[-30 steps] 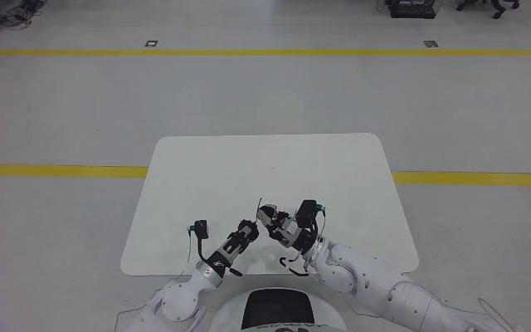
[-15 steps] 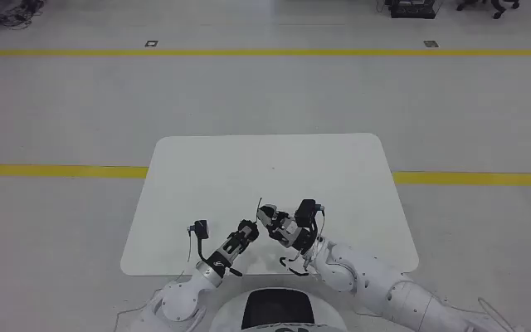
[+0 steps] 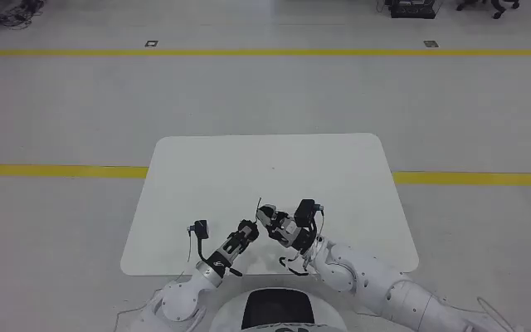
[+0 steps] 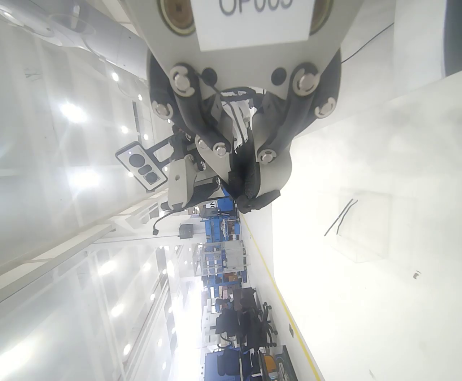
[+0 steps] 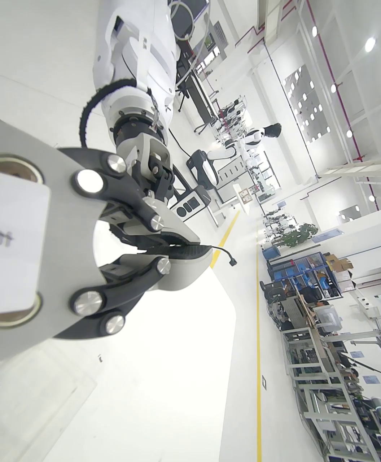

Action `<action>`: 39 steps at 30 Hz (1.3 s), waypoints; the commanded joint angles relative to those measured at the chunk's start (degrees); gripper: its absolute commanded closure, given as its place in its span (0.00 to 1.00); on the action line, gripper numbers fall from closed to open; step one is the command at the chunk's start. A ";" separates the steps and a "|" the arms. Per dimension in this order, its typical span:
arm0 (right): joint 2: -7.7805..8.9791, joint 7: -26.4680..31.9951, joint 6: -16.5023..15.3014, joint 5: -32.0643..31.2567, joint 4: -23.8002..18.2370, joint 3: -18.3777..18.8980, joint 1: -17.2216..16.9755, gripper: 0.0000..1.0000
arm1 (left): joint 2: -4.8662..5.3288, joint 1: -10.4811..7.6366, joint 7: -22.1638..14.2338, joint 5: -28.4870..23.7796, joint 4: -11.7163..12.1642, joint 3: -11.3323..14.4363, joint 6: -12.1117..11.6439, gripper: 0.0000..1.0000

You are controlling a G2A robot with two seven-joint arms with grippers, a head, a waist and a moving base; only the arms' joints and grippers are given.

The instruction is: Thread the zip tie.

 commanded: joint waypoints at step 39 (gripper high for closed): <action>0.32 -0.50 0.00 -0.88 -0.49 0.80 -0.60 1.00 | 0.00 0.00 0.00 0.00 0.00 0.00 0.00 1.00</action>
